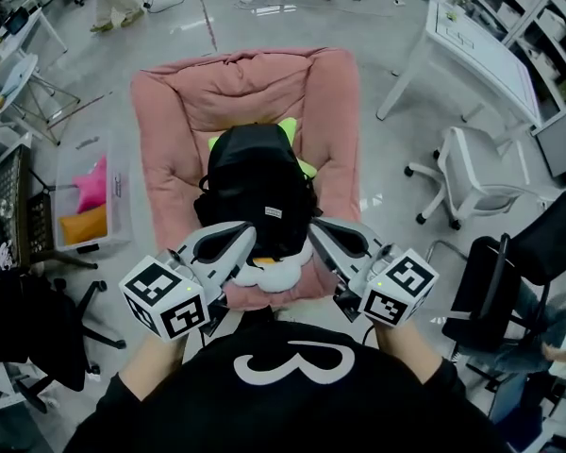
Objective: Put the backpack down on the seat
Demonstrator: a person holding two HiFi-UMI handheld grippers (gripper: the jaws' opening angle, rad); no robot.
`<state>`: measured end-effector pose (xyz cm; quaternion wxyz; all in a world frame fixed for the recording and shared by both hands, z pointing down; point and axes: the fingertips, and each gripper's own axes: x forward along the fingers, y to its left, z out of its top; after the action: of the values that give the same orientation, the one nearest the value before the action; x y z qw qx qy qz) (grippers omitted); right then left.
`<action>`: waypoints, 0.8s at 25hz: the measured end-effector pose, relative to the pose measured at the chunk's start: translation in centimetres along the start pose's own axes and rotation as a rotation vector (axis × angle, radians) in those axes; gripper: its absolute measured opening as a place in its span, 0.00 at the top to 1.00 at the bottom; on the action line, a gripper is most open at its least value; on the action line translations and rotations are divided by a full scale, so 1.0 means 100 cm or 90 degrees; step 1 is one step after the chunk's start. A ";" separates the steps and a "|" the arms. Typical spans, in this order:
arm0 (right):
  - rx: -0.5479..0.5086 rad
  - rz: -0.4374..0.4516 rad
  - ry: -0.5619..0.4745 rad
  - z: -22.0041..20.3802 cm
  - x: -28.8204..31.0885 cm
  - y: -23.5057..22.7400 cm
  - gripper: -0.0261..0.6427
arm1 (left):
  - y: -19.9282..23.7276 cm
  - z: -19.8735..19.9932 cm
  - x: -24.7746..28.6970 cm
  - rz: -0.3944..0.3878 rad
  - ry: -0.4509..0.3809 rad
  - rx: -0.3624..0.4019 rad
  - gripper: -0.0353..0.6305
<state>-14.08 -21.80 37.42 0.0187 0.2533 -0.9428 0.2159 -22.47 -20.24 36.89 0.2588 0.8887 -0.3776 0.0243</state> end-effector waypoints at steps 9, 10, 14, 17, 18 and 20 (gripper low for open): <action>0.000 0.005 -0.008 0.010 -0.009 0.005 0.95 | -0.019 0.007 0.006 -0.001 0.013 0.044 0.94; -0.002 0.004 -0.007 0.010 -0.009 0.004 0.95 | -0.018 0.007 0.006 0.000 0.015 0.046 0.94; -0.003 0.000 -0.004 0.009 -0.008 0.002 0.95 | -0.016 0.003 0.007 0.001 0.021 0.044 0.94; -0.002 -0.001 -0.002 0.008 -0.004 0.002 0.95 | -0.013 0.002 0.006 0.004 0.025 0.045 0.94; -0.003 -0.002 -0.002 0.008 -0.003 0.002 0.95 | -0.011 0.002 0.006 0.006 0.027 0.046 0.94; -0.003 -0.003 -0.001 0.007 -0.001 0.002 0.95 | -0.007 0.002 0.006 0.009 0.029 0.047 0.94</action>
<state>-14.00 -21.91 36.71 0.0187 0.2560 -0.9427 0.2134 -21.59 -20.25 36.55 0.2345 0.8941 -0.3768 0.0603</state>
